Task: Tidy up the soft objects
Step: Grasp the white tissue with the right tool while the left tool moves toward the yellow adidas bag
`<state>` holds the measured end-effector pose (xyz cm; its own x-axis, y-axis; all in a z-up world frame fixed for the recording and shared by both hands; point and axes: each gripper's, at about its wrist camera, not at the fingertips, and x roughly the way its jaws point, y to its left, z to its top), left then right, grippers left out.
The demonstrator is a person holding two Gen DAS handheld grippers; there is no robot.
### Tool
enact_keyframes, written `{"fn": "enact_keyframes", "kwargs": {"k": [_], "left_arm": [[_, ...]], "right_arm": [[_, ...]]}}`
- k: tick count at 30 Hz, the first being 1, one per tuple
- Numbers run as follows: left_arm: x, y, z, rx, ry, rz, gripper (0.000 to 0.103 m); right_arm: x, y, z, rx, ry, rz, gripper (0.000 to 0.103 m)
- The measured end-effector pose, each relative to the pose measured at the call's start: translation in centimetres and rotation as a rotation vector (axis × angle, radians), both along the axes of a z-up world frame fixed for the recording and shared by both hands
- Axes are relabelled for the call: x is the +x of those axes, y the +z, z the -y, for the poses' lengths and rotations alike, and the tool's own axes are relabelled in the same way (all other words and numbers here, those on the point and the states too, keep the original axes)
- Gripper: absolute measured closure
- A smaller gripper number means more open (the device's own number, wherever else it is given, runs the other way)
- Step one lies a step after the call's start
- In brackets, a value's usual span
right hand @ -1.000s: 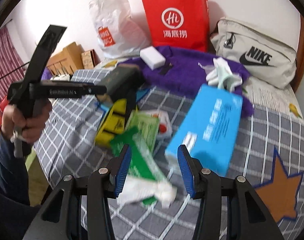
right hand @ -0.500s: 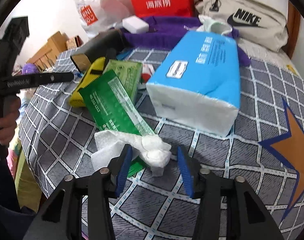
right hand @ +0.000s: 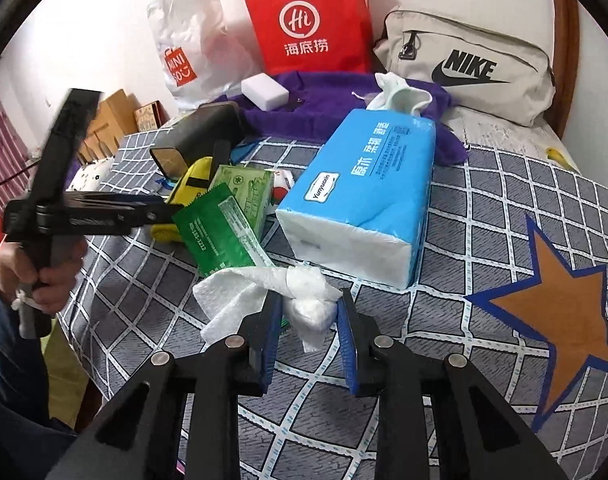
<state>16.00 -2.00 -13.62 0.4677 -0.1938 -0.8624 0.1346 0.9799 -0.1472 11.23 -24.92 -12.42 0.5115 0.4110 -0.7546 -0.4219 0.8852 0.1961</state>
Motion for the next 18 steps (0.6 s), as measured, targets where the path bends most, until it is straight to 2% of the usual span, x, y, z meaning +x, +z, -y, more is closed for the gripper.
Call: {"fn": "enact_keyframes", "kwargs": {"k": [1,3,6,10,11,12,13,18], "left_arm": [[0.1,-0.1,0.4,0.011,-0.009,-0.003,0.039],[0.4,-0.4,1.3,0.029,-0.034,-0.013,0.029],[1.0,-1.3,2.5,0.081,-0.050,-0.034,0.027],[1.5,-1.5,2.8,0.082,-0.040,-0.031,0.026],[1.4,-1.5,2.8,0.082,-0.043,-0.027,0.026],[1.3,-1.5,2.7,0.093,-0.045,-0.018,0.034],[1.2,-1.5,2.4,0.102,-0.043,-0.015,0.037],[-0.1,-0.8,0.6,0.027,-0.047,0.002,0.046]], "right_arm": [[-0.1,0.1,0.0,0.001,0.003,0.002,0.076],[-0.1,0.1,0.1,0.004,0.008,0.000,0.076],[0.0,-0.1,0.0,0.010,0.014,-0.006,0.076],[0.2,-0.3,-0.2,0.015,0.018,-0.011,0.076],[0.2,-0.3,-0.2,0.015,0.020,-0.013,0.076],[0.3,-0.3,-0.3,0.013,0.021,-0.014,0.076],[0.2,-0.3,-0.3,0.009,0.021,-0.013,0.076],[0.0,0.2,-0.4,0.010,0.024,0.002,0.076]]}}
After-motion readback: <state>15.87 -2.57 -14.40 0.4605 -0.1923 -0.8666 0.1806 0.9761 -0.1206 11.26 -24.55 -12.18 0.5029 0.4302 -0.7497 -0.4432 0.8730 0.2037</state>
